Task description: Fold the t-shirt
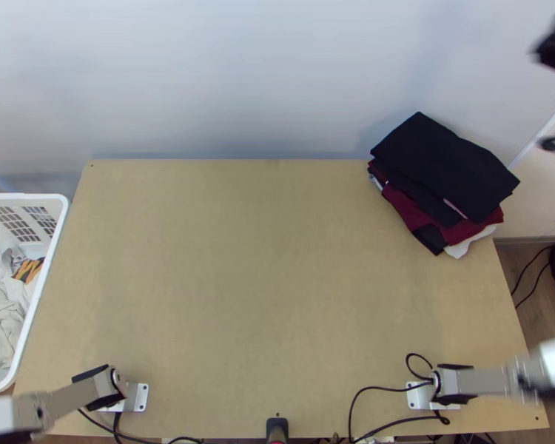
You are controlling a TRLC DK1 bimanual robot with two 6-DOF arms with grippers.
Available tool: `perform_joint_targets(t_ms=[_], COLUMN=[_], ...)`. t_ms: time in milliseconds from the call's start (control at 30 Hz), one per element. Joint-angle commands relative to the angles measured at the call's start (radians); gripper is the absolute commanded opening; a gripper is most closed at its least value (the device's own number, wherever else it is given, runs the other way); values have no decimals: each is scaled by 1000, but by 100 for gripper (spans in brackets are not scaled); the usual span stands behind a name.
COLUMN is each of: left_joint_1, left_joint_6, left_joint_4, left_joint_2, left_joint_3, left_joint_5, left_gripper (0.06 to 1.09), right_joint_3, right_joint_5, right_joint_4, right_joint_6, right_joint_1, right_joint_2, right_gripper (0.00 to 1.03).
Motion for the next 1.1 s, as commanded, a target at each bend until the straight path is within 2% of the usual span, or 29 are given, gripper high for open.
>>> perform_joint_targets(t_ms=[0, 133, 200, 300, 500, 700, 867, 1033, 1067], left_joint_1=[15, 15, 21, 31, 45, 45, 58, 58, 58], left_joint_6=[-2, 0, -6, -17, -29, -28, -37, 6, 26], left_joint_4=[111, 413, 601, 799, 950, 943, 924, 999, 999], left_joint_2=[-136, -397, -544, -728, -1029, -1254, -1257, -1259, -1259], left_joint_3=[-131, -508, -726, -988, -1392, -1711, -1867, -2051, -2077], left_joint_5=[-28, -74, -77, -81, -81, -81, -125, -128, -128], left_gripper=[105, 105, 105, 105, 105, 105, 105, 105, 105], right_joint_3=[-193, -619, -869, -1167, -1546, -1886, -2069, -2077, -2077], right_joint_5=[5, 3, -3, -63, -63, -63, -63, -63, -63], right_joint_4=[103, 437, 634, 744, 732, 746, 755, 462, 393], right_joint_6=[-23, -32, -108, -174, -194, -204, -210, -36, -26], right_joint_1=[-19, -12, 0, 41, 78, 89, 173, 207, 207], right_joint_2=[-198, -534, -714, -942, -1221, -1411, -1448, -1447, -1447], right_gripper=[98, 98, 98, 98, 98, 98, 98, 98, 98])
